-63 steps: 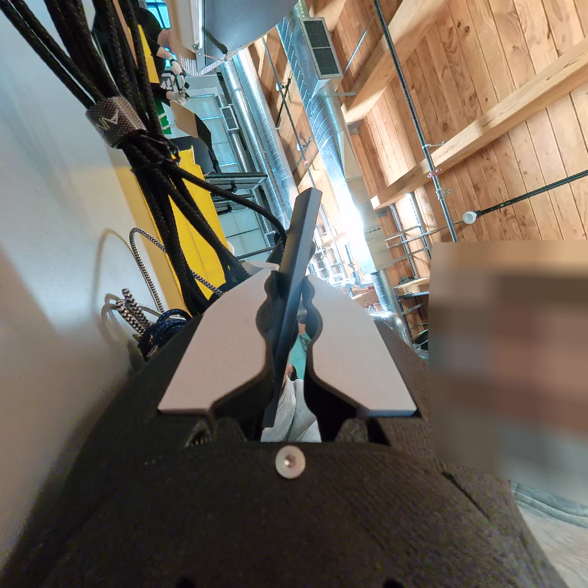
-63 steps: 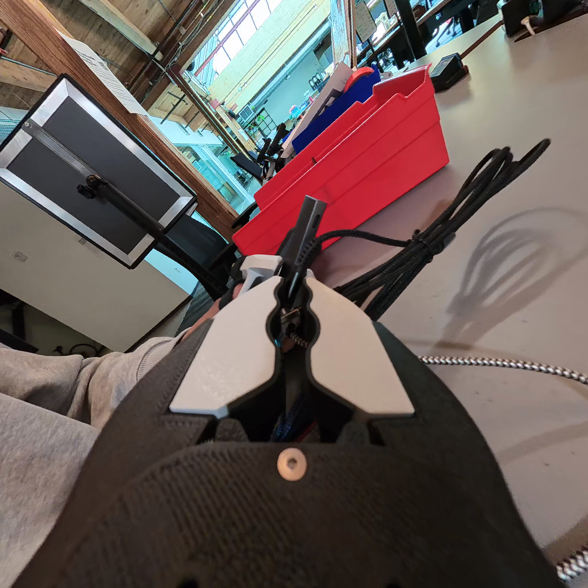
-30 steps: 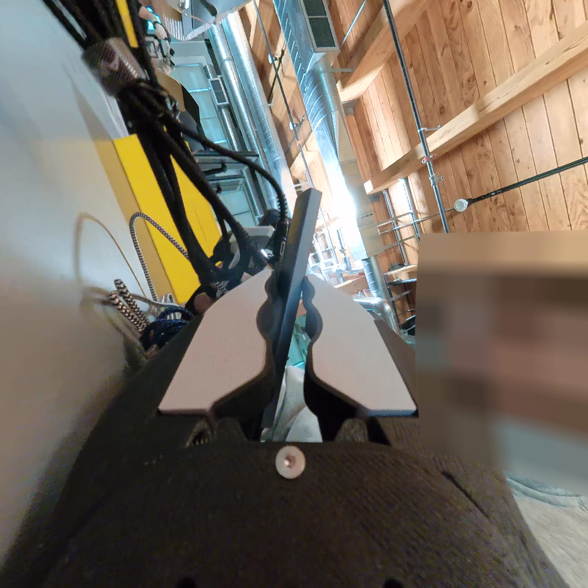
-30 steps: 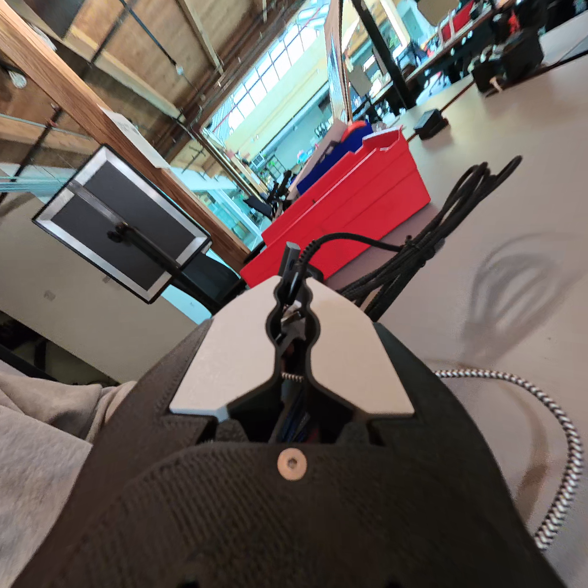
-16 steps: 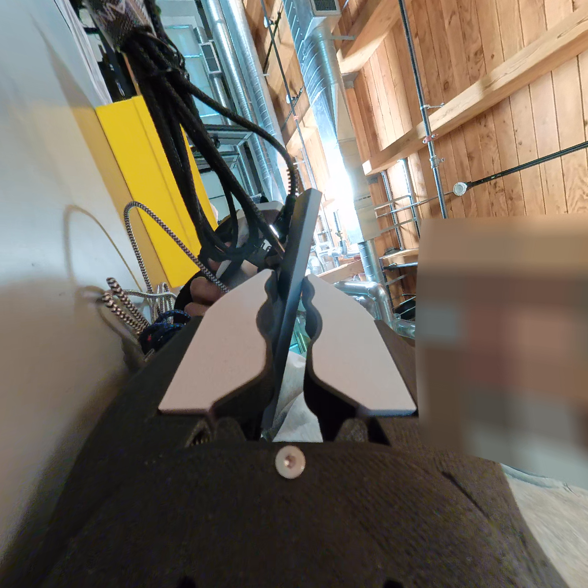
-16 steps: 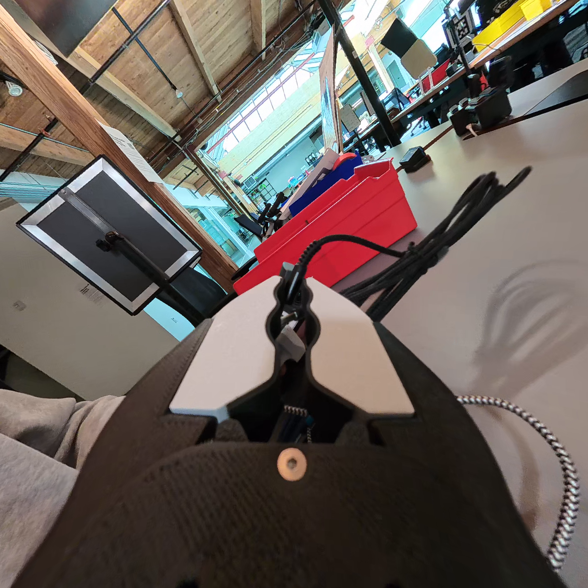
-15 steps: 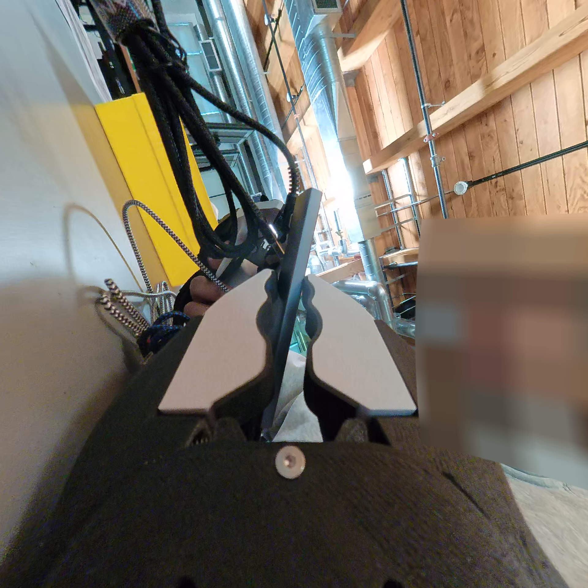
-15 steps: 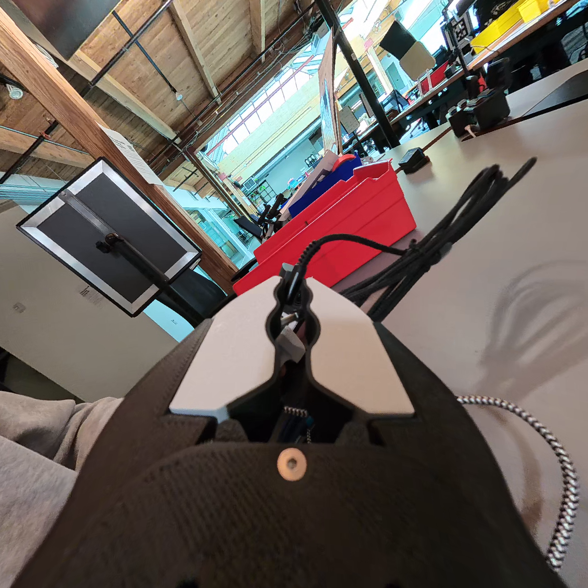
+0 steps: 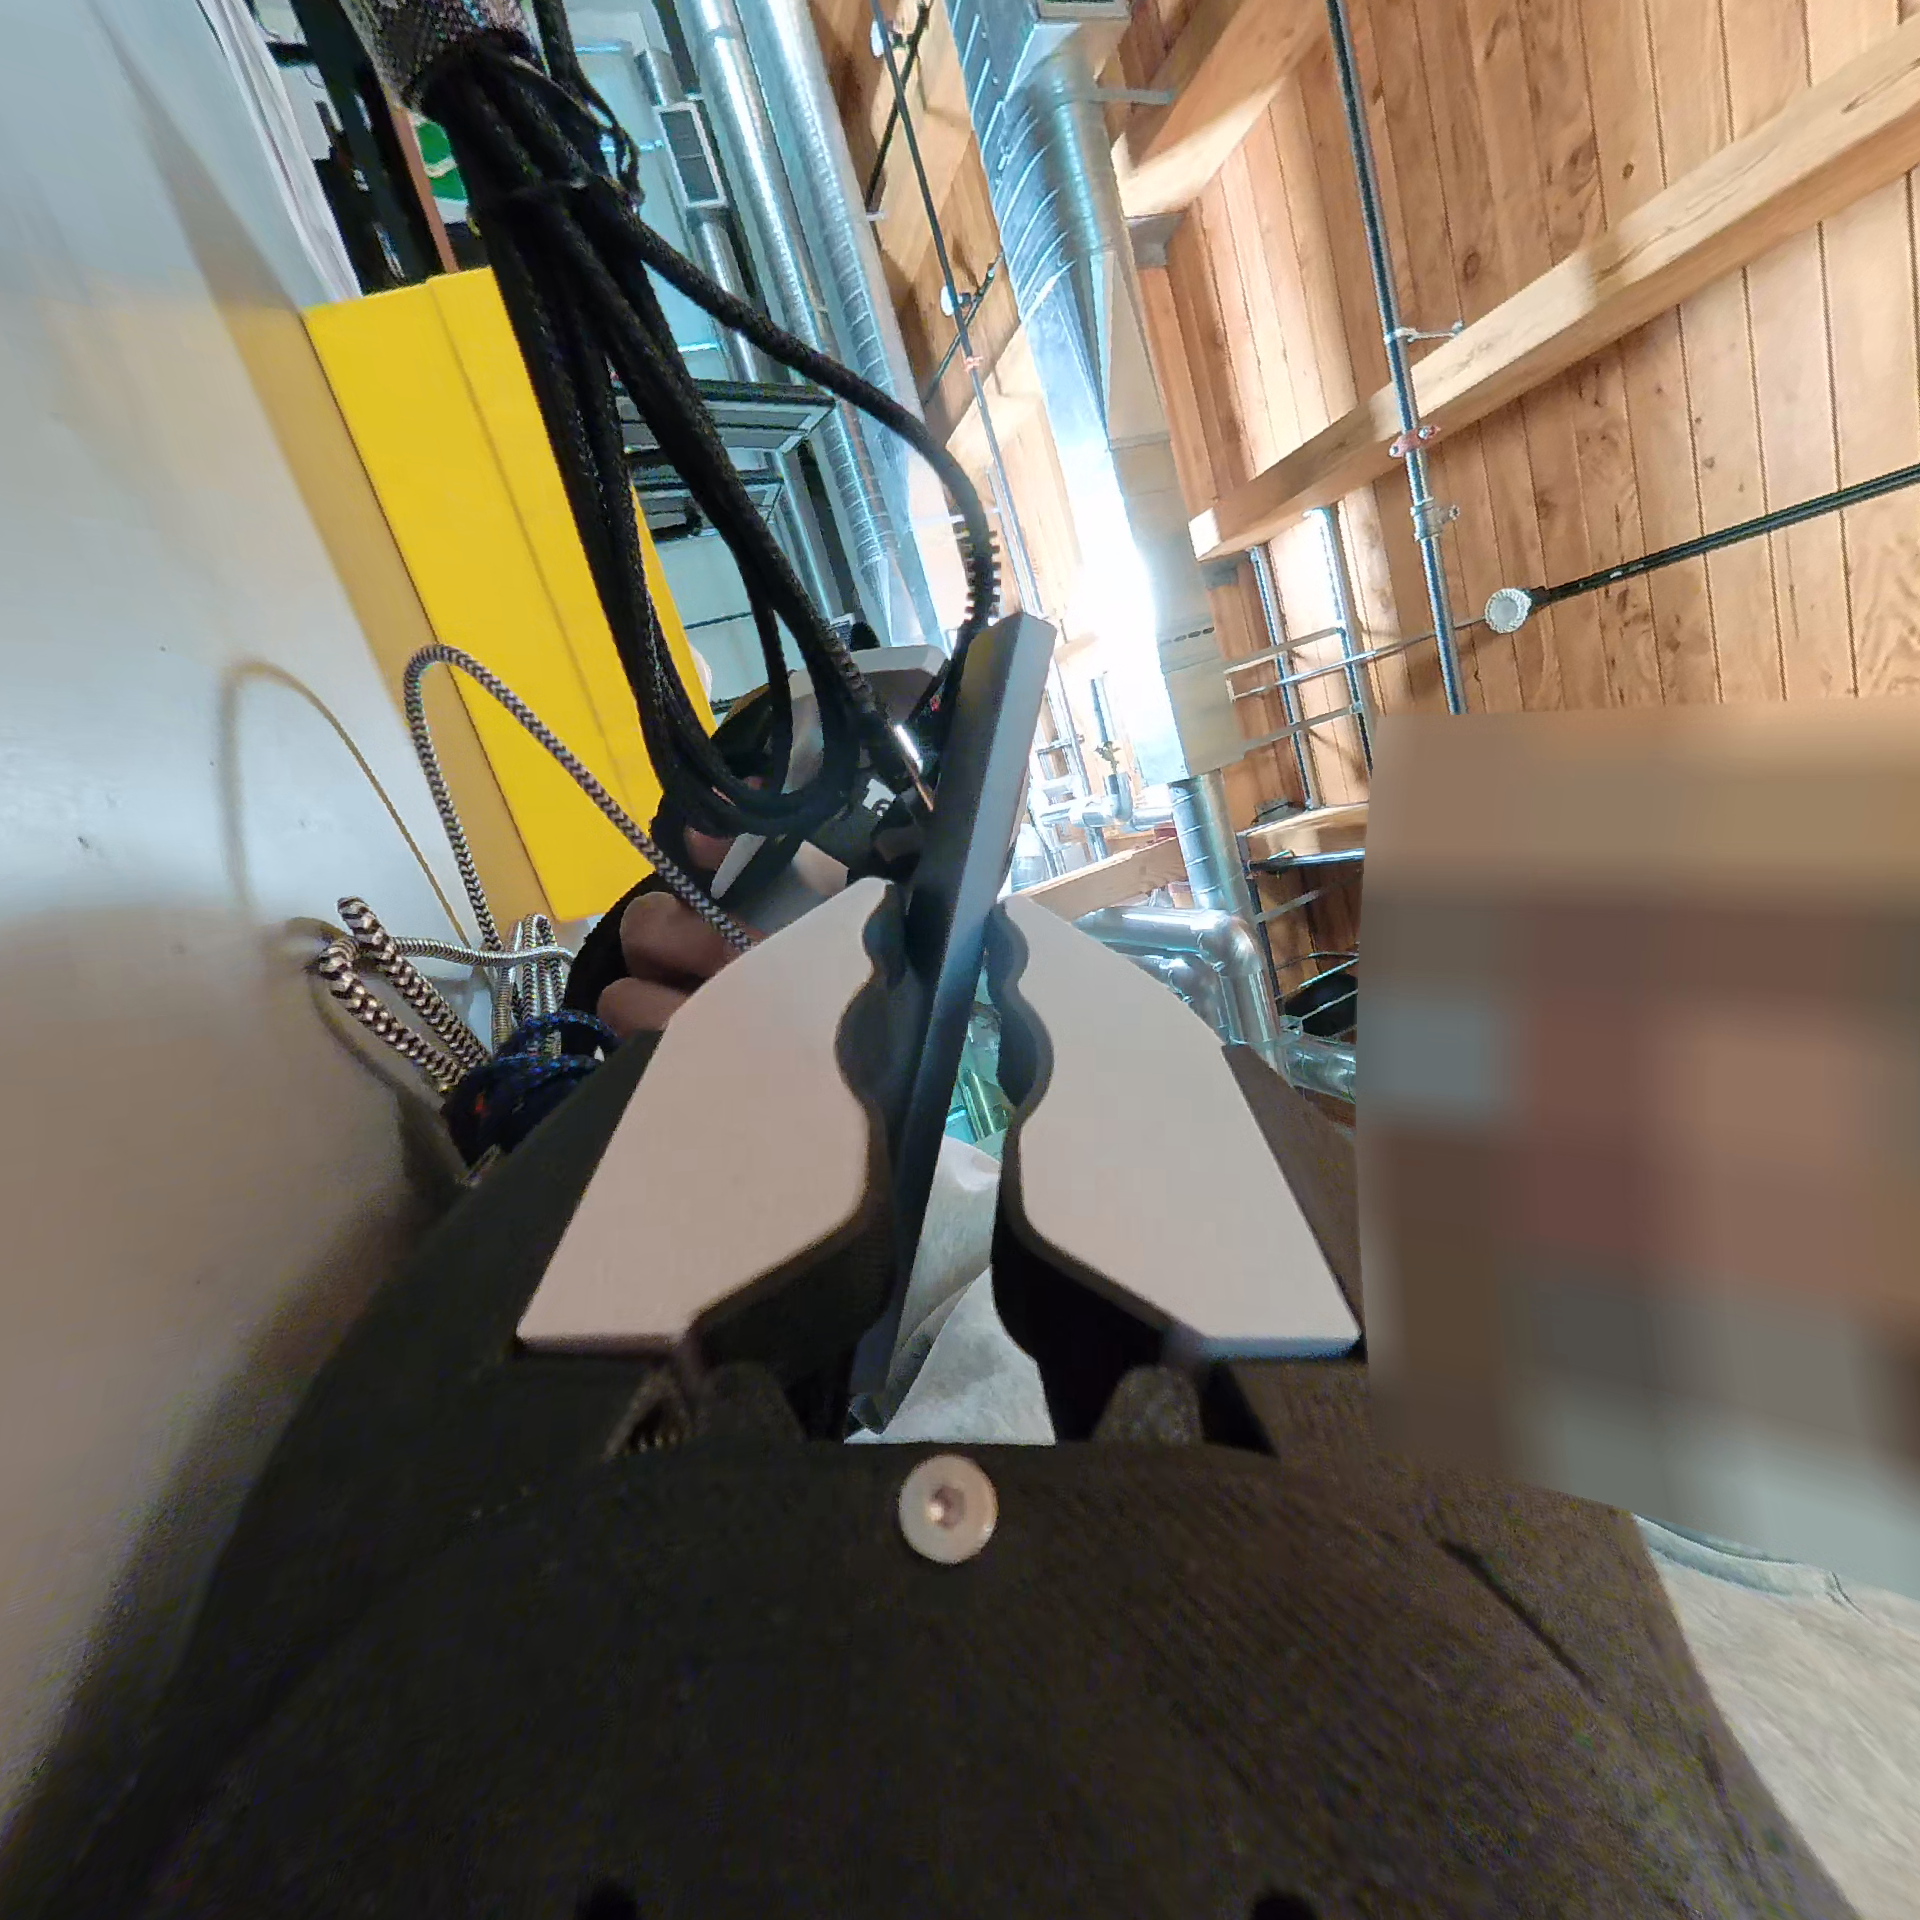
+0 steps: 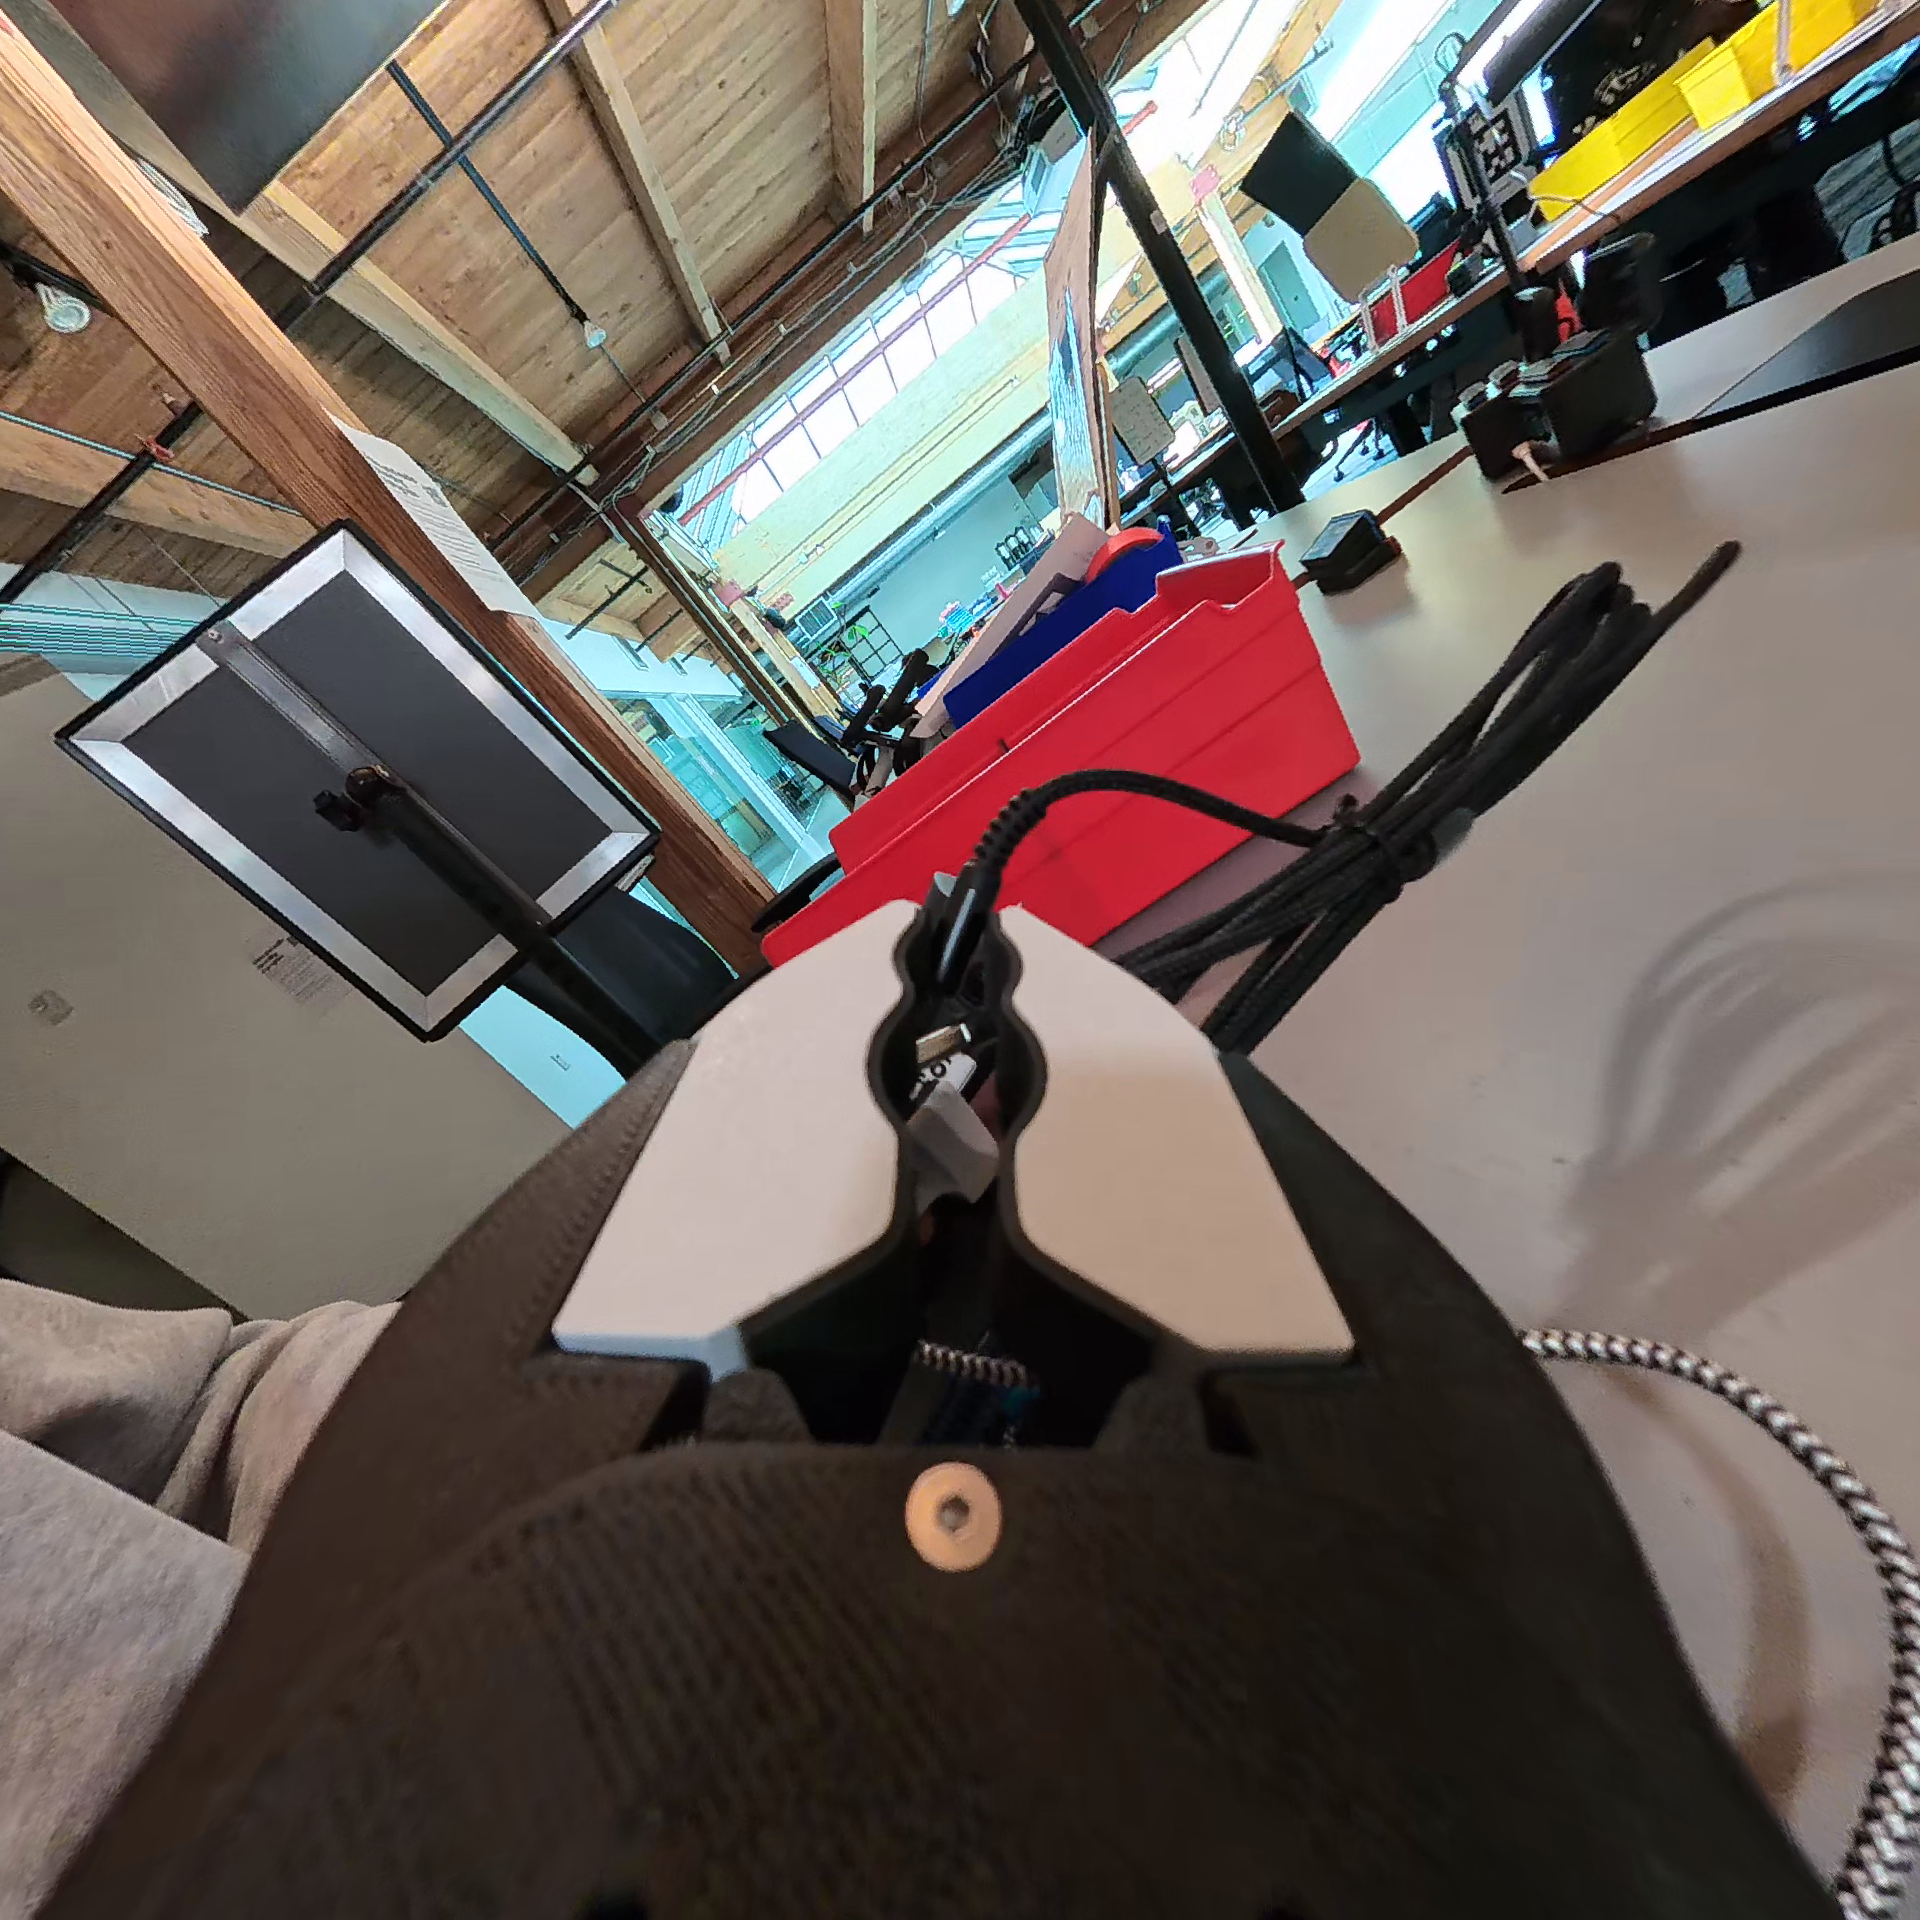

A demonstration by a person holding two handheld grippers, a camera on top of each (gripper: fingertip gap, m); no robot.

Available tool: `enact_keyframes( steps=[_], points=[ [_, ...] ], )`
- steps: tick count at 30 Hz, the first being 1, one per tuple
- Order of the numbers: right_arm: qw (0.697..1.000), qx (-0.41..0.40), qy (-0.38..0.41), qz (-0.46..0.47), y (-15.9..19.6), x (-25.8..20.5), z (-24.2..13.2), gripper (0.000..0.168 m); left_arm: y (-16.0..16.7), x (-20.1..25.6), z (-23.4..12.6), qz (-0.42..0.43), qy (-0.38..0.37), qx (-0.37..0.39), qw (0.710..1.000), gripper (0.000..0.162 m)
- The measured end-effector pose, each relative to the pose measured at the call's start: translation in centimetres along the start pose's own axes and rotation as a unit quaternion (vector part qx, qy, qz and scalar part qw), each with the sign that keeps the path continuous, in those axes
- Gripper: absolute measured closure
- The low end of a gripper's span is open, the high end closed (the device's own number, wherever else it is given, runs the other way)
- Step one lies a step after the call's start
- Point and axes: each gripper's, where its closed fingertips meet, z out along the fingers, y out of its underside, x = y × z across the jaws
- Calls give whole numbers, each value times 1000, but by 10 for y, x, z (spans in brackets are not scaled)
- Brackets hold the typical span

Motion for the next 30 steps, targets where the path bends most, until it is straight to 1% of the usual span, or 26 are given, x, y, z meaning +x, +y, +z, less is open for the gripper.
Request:
enact_keyframes(
  steps=[13,21,24,27,30],
  points=[
    [1000,-1,-2,-17,3,-3,0,159,1,3,0,-13,10,-4,1000,145],
    [1000,-12,-4,-13,6,-4,1,159,2,2,0,-22,9,-25,999,143],
    [999,-29,3,-15,12,-2,3,159,-4,0,-1,-17,4,-19,1000,141],
    [999,-41,6,-13,15,0,4,158,-14,-10,-5,-8,-29,-5,1000,146],
    [998,-58,12,-10,20,2,6,159,-22,-10,-8,9,-39,11,999,147]
  ],
)
